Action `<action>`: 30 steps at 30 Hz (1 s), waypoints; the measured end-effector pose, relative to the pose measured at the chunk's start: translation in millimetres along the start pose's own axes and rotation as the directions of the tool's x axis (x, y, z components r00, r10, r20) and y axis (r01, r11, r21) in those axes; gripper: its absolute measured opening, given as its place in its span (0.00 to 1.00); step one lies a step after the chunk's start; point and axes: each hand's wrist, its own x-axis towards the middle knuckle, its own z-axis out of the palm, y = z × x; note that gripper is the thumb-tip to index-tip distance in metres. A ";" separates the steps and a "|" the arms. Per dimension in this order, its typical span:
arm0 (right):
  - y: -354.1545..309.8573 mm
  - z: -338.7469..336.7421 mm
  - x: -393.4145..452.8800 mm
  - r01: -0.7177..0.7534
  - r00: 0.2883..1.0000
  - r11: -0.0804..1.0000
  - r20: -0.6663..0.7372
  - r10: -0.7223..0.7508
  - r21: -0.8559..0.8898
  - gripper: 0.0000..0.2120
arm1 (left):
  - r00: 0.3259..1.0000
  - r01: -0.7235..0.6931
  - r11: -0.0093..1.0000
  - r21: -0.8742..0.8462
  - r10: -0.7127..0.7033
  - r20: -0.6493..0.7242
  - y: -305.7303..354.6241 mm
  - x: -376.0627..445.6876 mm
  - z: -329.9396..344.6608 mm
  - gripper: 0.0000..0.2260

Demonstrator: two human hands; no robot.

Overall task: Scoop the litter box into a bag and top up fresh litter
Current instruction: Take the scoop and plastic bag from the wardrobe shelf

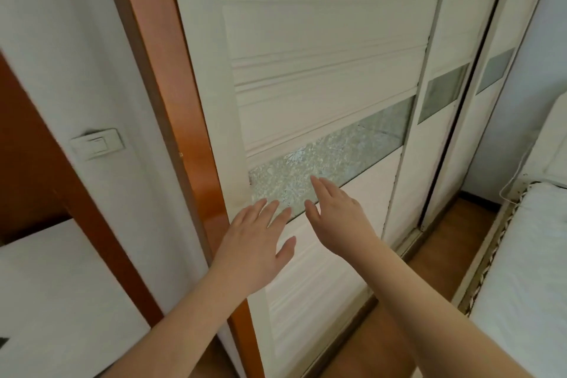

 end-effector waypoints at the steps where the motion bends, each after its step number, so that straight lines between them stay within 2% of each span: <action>1: -4.7 3.4 7.8 0.022 0.999 0.997 0.024 -0.024 0.075 0.27 | 1.000 0.002 1.000 -0.015 -0.002 -0.006 -1.2 -1.4 -1.2 0.30; 3: -15.3 9.3 21.7 0.027 0.996 0.957 0.068 -0.049 0.288 0.28 | 1.000 -0.001 1.000 -0.027 0.001 -0.017 -3.3 -4.4 -3.4 0.31; 6: -31.8 15.5 38.2 -0.087 0.992 0.801 0.129 0.013 0.592 0.29 | 0.999 -0.004 1.000 0.019 0.005 -0.032 -5.5 -8.9 -4.4 0.31; 10: -44.3 16.8 58.5 -0.236 0.972 0.621 0.195 0.134 0.748 0.29 | 1.000 0.001 0.997 0.075 0.000 -0.014 -6.8 -15.5 0.5 0.30; 15: -52.8 17.2 71.5 -0.220 0.973 0.577 0.133 0.189 0.786 0.31 | 1.000 0.016 0.997 0.074 -0.016 -0.004 -14.7 -18.1 5.8 0.28; 19: -56.2 14.2 83.4 -0.287 0.957 0.566 0.201 0.210 0.773 0.31 | 1.000 -0.004 0.995 0.097 0.004 -0.006 -15.5 -17.3 5.3 0.30; 22: -57.6 16.3 91.8 -0.326 0.941 0.539 0.215 0.260 0.777 0.34 | 1.000 -0.002 0.993 0.117 0.003 -0.011 -14.7 -15.4 5.8 0.29; 26: -45.2 20.7 100.2 -0.311 0.944 0.548 0.184 0.275 0.776 0.36 | 0.999 0.019 0.993 0.118 -0.015 -0.034 -14.2 -14.8 9.9 0.26; 30: -22.6 21.4 108.0 -0.282 0.952 0.605 0.137 0.275 0.744 0.36 | 0.998 0.049 0.996 0.069 -0.046 -0.041 -13.6 -16.9 12.4 0.26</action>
